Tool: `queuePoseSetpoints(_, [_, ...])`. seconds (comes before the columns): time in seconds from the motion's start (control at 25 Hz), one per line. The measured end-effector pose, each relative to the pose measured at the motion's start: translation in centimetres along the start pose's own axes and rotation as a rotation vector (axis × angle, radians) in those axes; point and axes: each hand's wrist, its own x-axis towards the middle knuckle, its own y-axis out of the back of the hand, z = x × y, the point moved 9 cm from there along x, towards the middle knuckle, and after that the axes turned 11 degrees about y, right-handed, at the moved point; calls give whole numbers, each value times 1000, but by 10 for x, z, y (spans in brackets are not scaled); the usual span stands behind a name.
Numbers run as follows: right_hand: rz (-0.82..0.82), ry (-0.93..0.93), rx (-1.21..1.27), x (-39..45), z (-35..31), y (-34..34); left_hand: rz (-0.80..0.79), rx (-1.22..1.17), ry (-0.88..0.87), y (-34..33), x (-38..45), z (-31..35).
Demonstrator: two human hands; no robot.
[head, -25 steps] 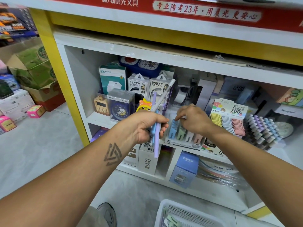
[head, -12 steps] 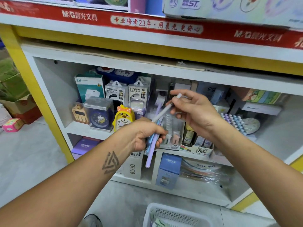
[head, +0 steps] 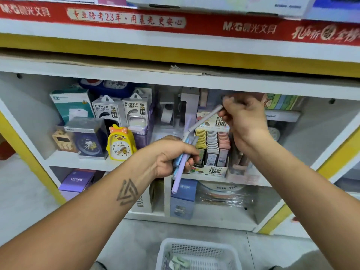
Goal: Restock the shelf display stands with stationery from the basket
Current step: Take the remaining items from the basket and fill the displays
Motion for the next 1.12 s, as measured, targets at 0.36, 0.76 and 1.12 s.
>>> queuePoseSetpoints(0.36, [-130,87,-347,12,-25,88,-72,-222,15,-22,26,8])
queuePoseSetpoints(0.76, [-168,262,-539,8,-57,131,-99,-324,-35,-64,47,12])
queuePoseSetpoints(1.12, [-390,255,-884,-7,-26,134,-131,-424,-80,-83,53,11])
